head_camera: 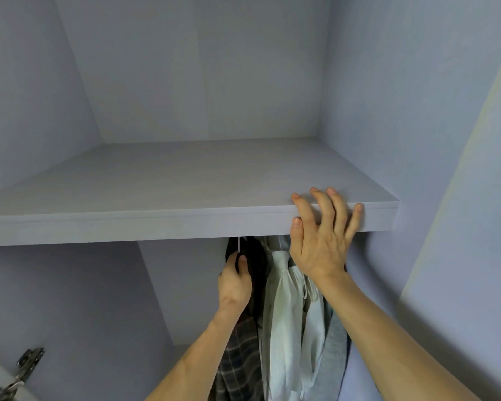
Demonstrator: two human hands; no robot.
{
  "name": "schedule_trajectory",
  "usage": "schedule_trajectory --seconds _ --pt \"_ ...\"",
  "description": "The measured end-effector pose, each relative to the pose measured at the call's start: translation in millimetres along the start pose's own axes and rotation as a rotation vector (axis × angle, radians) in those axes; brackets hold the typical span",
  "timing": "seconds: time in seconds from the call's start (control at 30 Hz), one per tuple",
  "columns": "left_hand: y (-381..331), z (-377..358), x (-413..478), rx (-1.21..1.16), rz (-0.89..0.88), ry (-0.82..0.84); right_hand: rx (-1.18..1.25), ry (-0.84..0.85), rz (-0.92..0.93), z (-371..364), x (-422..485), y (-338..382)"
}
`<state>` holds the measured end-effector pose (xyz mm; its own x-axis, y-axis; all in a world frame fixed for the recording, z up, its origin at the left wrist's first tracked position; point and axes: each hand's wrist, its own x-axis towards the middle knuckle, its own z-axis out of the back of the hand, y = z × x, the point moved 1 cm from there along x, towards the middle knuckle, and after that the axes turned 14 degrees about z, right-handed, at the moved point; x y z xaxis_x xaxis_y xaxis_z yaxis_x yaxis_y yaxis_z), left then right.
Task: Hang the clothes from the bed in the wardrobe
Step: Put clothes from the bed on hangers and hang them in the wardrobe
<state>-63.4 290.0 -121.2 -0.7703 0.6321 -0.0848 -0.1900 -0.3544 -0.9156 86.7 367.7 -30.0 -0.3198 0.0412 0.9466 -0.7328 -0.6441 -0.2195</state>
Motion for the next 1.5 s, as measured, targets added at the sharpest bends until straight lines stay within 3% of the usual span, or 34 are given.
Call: schedule_trajectory --seconds 0.2,0.43,0.6,0.8,1.0,1.17,1.33,1.5 --pt "-22.6 10.6 -2.6 0.0 -0.08 -0.048 0.014 0.03 -0.019 1.4 0.8 -1.6" --pt "17.7 47.2 -47.7 0.052 -0.082 -0.055 0.092 0.08 -0.058 15.1 3.7 0.5" --pt "71.9 99.7 -79.3 0.147 0.006 -0.075 0.467 0.014 -0.182 38.2 -29.8 47.8" --pt "154.4 177.7 -162.6 0.407 0.048 -0.168 1.092 0.585 -0.414 65.1 -113.3 178.6" --pt "219.3 234.6 -315.0 0.614 0.215 -0.23 1.437 0.845 -0.016 126.8 -136.9 288.4" --pt "253.4 251.3 -455.3 0.702 0.41 -0.374 1.679 1.003 0.256 224.0 -181.2 360.6" --pt "263.0 243.1 -602.3 0.718 0.536 -0.687 1.909 0.979 0.477 359.7 -215.4 400.1" --pt "236.9 225.8 -719.1 0.573 0.767 -1.038 2.136 0.831 0.751 488.5 -229.5 403.3"
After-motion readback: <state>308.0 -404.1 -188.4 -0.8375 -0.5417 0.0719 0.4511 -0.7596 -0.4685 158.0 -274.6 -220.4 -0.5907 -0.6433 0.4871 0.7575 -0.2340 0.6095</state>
